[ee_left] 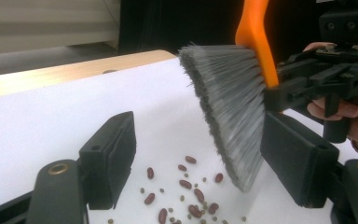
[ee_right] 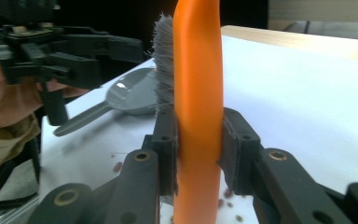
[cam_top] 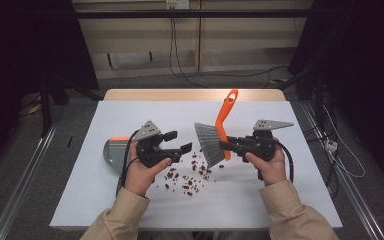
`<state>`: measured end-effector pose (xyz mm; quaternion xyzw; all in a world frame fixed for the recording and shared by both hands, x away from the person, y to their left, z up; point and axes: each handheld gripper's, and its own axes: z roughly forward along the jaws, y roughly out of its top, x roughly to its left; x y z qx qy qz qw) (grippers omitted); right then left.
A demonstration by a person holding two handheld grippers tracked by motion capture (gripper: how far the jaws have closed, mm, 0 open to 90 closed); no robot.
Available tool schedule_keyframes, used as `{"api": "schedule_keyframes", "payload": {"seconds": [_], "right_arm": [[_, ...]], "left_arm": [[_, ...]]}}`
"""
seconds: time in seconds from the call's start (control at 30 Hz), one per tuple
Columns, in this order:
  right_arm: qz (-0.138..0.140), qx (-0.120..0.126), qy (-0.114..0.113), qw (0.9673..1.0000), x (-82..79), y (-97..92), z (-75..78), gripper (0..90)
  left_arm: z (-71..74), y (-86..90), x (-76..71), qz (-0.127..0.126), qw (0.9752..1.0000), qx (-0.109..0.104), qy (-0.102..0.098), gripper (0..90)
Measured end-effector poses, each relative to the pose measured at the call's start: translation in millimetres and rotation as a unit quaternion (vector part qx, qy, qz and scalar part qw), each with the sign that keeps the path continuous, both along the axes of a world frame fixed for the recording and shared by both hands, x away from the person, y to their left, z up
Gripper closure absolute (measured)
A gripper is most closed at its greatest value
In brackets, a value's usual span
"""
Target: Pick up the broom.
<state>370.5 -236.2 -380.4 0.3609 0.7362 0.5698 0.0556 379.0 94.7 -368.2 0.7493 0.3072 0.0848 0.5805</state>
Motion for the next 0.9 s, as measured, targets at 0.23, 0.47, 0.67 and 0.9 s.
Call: {"api": "schedule_keyframes", "payload": {"seconds": [0.23,0.47,0.67,0.9], "right_arm": [[-0.035,-0.022,0.0,0.9991,-0.8,-14.1,1.0,69.9],[-0.068,-0.052,-0.003,0.9963,-2.4,-27.5,4.3,69.9],[-0.098,-0.089,-0.004,0.9912,-4.1,-36.4,6.3,70.0],[-0.117,-0.12,-0.004,0.9858,-4.3,-42.6,5.5,69.9]], "left_arm": [[1.6,5.1,0.3,0.004,1.0,0.006,-0.003,21.3],[3.5,9.9,-0.6,0.008,0.9999,0.009,-0.009,20.2],[3.6,13.6,-0.3,0.01,0.9998,0.014,-0.01,19.7],[2.6,16.6,0.0,0.014,0.9997,0.019,-0.008,19.5]]}}
